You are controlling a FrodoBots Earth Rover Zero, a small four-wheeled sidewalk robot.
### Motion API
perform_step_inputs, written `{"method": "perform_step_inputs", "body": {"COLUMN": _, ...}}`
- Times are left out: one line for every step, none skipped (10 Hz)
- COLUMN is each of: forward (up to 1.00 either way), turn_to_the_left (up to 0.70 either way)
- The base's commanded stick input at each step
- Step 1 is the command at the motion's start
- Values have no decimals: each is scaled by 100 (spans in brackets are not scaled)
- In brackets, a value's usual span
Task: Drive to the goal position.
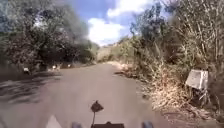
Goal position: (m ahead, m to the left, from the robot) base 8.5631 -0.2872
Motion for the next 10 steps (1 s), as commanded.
{"method": "perform_step_inputs", "body": {"forward": 70, "turn_to_the_left": -8}}
{"method": "perform_step_inputs", "body": {"forward": 70, "turn_to_the_left": -18}}
{"method": "perform_step_inputs", "body": {"forward": 70, "turn_to_the_left": -26}}
{"method": "perform_step_inputs", "body": {"forward": 70, "turn_to_the_left": -28}}
{"method": "perform_step_inputs", "body": {"forward": 70, "turn_to_the_left": -30}}
{"method": "perform_step_inputs", "body": {"forward": 70, "turn_to_the_left": -31}}
{"method": "perform_step_inputs", "body": {"forward": 70, "turn_to_the_left": -30}}
{"method": "perform_step_inputs", "body": {"forward": 70, "turn_to_the_left": -29}}
{"method": "perform_step_inputs", "body": {"forward": 70, "turn_to_the_left": -17}}
{"method": "perform_step_inputs", "body": {"forward": 70, "turn_to_the_left": -5}}
